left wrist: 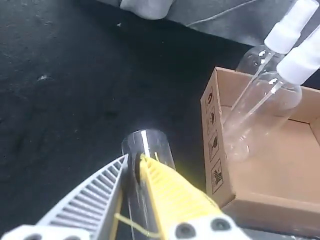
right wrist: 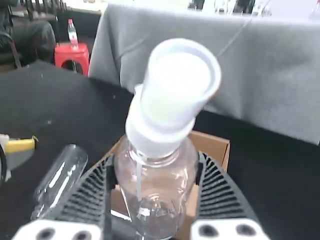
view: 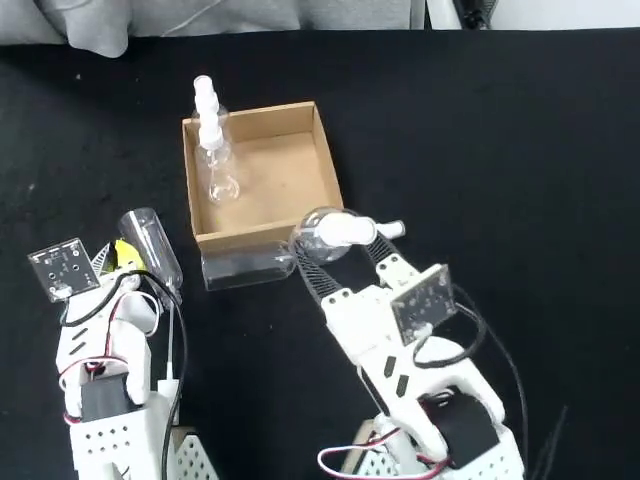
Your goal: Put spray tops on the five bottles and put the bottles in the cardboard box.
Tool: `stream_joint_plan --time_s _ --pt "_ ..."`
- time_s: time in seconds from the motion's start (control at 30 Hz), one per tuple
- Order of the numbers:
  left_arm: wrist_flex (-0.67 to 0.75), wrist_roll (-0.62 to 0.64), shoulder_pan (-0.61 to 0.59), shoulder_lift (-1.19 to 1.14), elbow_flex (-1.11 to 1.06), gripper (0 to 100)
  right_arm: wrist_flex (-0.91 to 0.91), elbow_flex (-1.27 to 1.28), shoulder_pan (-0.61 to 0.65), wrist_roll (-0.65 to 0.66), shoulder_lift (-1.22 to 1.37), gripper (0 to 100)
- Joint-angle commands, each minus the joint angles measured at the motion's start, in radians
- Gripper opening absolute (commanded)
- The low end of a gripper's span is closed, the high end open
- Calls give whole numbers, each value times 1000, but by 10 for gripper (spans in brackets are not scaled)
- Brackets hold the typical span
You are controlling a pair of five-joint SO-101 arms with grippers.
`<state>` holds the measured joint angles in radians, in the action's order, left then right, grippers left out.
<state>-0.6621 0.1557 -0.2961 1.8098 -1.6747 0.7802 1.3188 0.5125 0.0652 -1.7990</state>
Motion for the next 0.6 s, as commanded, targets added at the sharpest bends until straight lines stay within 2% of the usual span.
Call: stream_joint_plan --time_s 0.0,0.4,0.57 --pt "25 -2 36 11 -25 30 -11 -104 -18 11 -25 70" --pt "34 -2 1 11 -4 30 -272 -246 -14 -38 400 70" --pt "34 0 -47 11 13 29 -361 -283 72 -38 562 70"
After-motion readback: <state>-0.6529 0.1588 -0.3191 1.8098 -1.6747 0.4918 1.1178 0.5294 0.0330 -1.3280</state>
